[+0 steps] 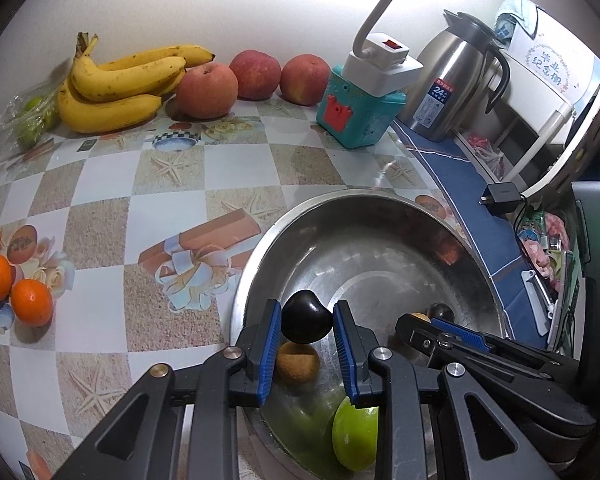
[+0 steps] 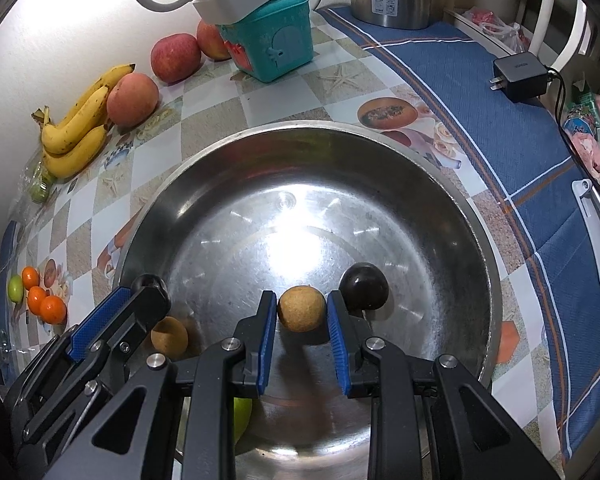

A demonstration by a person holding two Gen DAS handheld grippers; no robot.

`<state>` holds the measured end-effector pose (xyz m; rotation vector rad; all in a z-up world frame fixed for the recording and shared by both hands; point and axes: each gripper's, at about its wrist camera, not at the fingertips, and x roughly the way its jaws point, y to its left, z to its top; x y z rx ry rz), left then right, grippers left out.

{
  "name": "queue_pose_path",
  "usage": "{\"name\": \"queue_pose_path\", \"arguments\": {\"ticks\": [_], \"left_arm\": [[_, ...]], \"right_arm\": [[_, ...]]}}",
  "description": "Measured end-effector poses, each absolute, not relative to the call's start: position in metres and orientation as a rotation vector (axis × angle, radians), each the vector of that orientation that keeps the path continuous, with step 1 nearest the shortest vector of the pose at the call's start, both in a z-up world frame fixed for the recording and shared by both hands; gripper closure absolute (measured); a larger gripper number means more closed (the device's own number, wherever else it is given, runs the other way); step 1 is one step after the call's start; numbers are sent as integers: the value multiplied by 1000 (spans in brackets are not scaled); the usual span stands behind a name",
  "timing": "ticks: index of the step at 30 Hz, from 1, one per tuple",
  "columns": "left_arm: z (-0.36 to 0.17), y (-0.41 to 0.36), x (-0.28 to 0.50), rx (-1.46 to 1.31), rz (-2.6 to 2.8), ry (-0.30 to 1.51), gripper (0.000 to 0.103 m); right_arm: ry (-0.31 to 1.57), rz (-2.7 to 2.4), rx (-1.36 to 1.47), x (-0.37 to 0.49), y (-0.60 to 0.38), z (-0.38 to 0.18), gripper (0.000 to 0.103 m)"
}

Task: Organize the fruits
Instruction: 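Carry the plum over the basin with the left tool while the right tool holds the kiwi there, then open both tools to drop the plum and kiwi into the basin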

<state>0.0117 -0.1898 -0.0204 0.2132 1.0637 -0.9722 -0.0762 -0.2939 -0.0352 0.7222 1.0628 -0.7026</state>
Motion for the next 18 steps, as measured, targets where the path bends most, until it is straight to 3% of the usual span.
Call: {"name": "queue_pose_path", "arguments": {"ticks": [7,13,18], "left_arm": [[-21,-189,12,211,-970,1067,72],[-18,-186,16,194,-968,1066,59],[-6,-185,19,192,-969,1040,59]], "right_arm": [[1072,-699,720,-74,-293,-38,76],[1063,-703,724,-75,-294,-38,76],[1046,-700,725,-76,-294,-32,76]]}}
